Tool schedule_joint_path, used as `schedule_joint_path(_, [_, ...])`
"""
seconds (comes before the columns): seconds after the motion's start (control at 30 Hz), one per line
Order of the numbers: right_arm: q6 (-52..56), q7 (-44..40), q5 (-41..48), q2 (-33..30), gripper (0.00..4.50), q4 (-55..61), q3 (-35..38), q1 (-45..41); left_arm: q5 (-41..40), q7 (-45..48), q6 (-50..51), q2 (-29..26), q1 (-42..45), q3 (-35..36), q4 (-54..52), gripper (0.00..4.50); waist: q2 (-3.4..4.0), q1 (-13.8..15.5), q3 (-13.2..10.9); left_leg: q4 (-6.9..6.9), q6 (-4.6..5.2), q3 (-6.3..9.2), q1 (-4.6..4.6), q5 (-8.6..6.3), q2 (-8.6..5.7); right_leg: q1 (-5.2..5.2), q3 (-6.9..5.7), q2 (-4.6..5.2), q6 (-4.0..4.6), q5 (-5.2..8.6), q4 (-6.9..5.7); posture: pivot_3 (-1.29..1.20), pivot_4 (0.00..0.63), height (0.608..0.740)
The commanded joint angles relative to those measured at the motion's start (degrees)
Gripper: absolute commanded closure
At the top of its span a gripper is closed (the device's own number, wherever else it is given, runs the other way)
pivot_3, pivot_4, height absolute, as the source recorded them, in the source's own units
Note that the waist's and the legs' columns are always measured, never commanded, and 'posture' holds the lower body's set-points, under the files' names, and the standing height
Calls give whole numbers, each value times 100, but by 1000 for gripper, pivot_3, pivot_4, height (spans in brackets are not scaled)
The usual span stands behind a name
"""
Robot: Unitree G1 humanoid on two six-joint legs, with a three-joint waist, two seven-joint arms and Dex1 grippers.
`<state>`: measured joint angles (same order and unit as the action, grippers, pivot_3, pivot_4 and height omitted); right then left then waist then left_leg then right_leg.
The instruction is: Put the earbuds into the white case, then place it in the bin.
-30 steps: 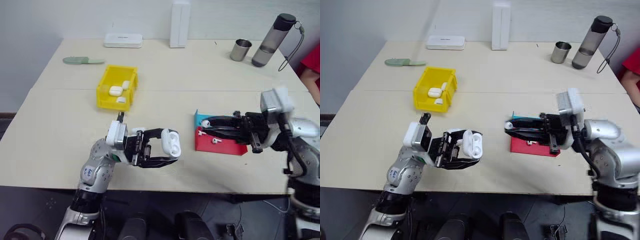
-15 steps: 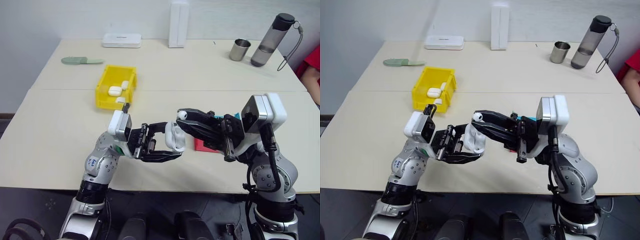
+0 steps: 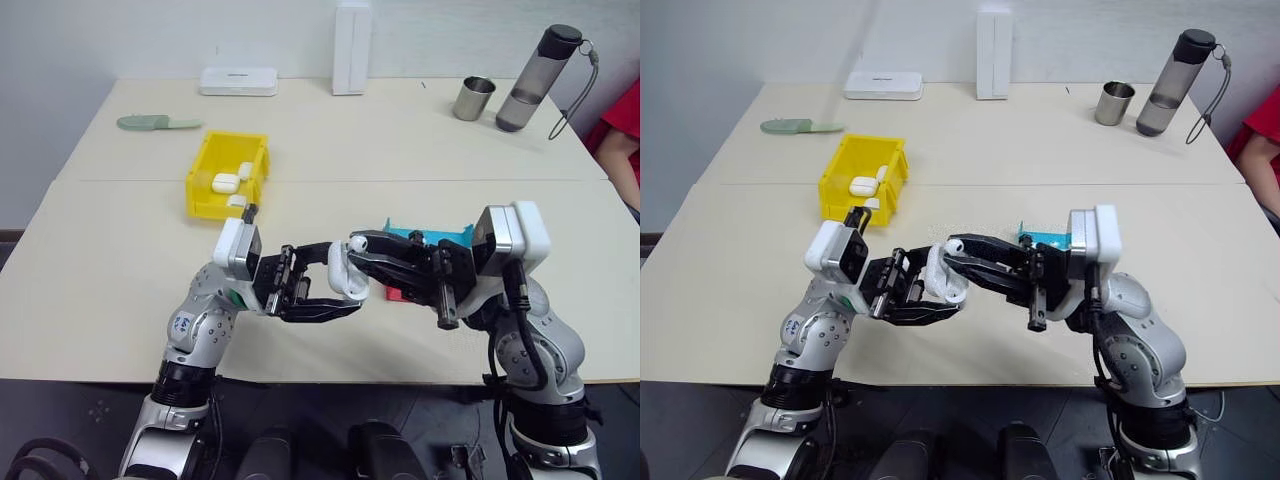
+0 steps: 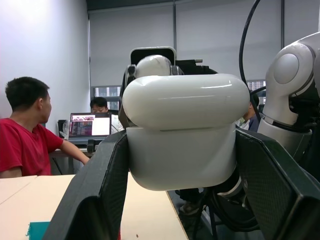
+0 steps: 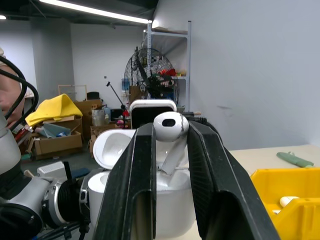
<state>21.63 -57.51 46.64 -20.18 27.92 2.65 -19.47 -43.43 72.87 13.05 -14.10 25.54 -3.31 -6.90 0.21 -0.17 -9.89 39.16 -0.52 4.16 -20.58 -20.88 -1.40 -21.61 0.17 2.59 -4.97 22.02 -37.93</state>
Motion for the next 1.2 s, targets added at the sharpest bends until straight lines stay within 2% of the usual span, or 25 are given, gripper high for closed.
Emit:
schedule_joint_path(0.03, [-158,-85,-92,-83,4030,-67,-80,21,-98,-63,13,23,63,-2,-372,1683,0,0,0,0,0,0,0,0,0,0,0,0,0,0,1,0,150,740])
schedule_joint_path(0.5, [-917,-650,-661,-361,4030,-611,-426,441,8,-1,-14,74,105,17,-357,1683,0,4,0,-1,0,0,0,0,0,1,0,0,0,0,2,0,150,740])
schedule_joint_path(1.2, [-1186,-669,-445,-745,4030,-407,-216,487,61,-70,-121,184,50,85,-348,1683,-1,11,0,0,0,0,0,0,0,2,0,0,0,0,3,0,150,740])
